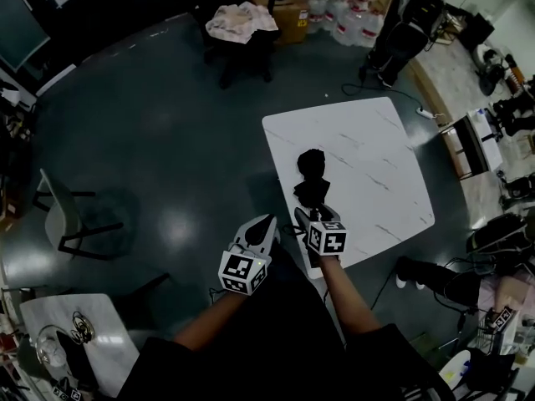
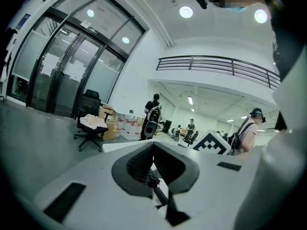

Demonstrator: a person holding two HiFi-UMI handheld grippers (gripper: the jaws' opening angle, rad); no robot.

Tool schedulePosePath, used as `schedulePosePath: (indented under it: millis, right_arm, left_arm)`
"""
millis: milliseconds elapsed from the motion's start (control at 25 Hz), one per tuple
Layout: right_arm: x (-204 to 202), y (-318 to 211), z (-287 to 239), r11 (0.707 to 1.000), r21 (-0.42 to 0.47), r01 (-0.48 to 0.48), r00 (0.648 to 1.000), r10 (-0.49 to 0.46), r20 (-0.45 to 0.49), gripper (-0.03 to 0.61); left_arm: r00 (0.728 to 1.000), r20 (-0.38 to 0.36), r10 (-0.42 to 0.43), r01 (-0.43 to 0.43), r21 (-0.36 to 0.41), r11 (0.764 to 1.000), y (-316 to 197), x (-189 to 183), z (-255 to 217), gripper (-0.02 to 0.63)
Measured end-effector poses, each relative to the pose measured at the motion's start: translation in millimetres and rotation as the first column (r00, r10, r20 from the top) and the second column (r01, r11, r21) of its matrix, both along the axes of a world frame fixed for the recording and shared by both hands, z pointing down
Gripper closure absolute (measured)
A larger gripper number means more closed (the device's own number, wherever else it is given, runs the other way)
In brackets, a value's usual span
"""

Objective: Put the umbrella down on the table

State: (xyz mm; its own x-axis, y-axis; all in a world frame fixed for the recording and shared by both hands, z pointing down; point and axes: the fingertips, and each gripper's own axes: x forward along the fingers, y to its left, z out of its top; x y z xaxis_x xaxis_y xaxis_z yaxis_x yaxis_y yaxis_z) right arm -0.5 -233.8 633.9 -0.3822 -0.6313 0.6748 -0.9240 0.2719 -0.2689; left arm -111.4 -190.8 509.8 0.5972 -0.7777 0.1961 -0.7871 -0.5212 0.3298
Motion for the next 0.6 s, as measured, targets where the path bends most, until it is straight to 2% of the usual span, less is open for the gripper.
schedulePosePath:
  millis: [120,240,440,600]
  right_arm:
    - [-19.5,34.8,-21.7,0.996,0.065,0.057,0.998,-0.058,0.002,0.293]
    - [-37.3,67.6,-54.3,0.986,0.157,0.064,0.997,-0.068,0.023,0.350]
    - [-57.7,103.9,-100.0,0.951,0.305,0.058,0.995,-0.079,0.055,0.494]
    - [-66.7,127.0,-120.0,0.921,0.381,0.078,0.993,-0.106,0.053,0.553]
  left_arm:
    - [1.000,-0.004,0.022,-0.021,0.015,1.000,25.4,4.1,-10.0,0.597]
    - [1.000,-0.002,0.023,-0.022,0.057,0.998,52.0,2.5,-28.0,0.597]
    - [1.000,-0.012,0.000,0.002,0.121,0.993,80.3,-1.2,-43.6,0.597]
    - [0.999,-0.028,-0.024,0.027,0.113,0.993,99.7,-7.7,-41.2,0.597]
